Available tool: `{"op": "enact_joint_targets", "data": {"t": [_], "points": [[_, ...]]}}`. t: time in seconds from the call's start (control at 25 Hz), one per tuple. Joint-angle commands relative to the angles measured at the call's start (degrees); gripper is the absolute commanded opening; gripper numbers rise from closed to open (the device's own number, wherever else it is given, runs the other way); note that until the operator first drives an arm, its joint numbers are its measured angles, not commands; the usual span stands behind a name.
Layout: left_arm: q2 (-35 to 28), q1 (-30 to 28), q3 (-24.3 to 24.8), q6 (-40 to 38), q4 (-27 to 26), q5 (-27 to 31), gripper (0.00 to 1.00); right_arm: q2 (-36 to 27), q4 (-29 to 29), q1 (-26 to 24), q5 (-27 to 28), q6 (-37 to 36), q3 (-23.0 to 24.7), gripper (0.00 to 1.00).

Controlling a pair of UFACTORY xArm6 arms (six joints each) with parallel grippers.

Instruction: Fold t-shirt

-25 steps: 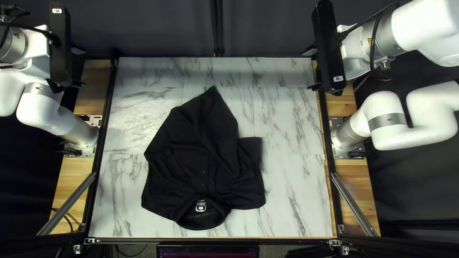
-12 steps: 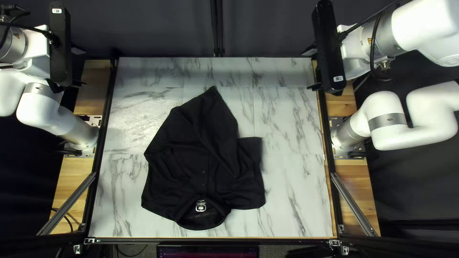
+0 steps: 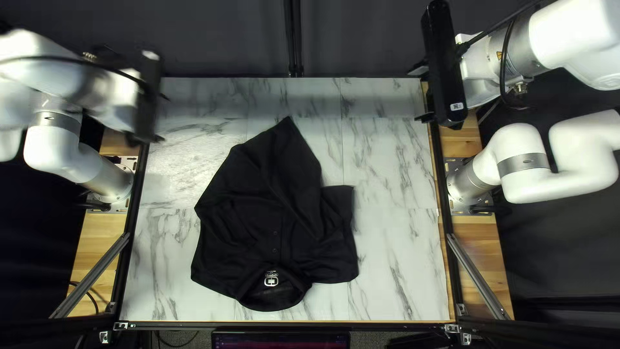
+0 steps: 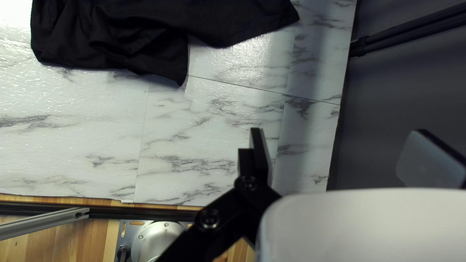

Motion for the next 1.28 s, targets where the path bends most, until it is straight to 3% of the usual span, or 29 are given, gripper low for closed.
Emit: {"op": "enact_joint_targets", "data": {"t": [0.04,0.16,0.24,0.44,0.8,0.96,1.12,1.28], "points": [[23.74,-3.05,1.15,1.71,-4.45,-21.99,1.0,0.0,0.0,0.0,0.0,0.0,0.0,1.0],[39.89,-3.37,-4.25,4.35,-5.91,-30.91,1.0,0.0,0.0,0.0,0.0,0.0,0.0,1.0],[46.37,-3.1,-7.01,6.46,-7.23,-33.87,1.0,0.0,0.0,0.0,0.0,0.0,0.0,1.0],[54.9,-2.65,-12.27,10.14,-8.77,-35.55,1.0,0.0,0.0,0.0,0.0,0.0,0.0,1.0],[59.54,1.12,-18.37,20.08,-12.23,-33.61,1.0,0.0,0.0,0.0,0.0,0.0,0.0,1.0],[60.88,1.6,-18.0,26.97,-16.11,-35.55,1.0,0.0,0.0,0.0,0.0,0.0,0.0,1.0],[61.81,0.05,-16.64,42.56,-26.27,-40.28,1.0,0.0,0.0,0.0,0.0,0.0,0.0,1.0],[60.22,-0.08,-14.95,43.52,-25.32,-41.75,1.0,0.0,0.0,0.0,0.0,0.0,0.0,1.0]]}}
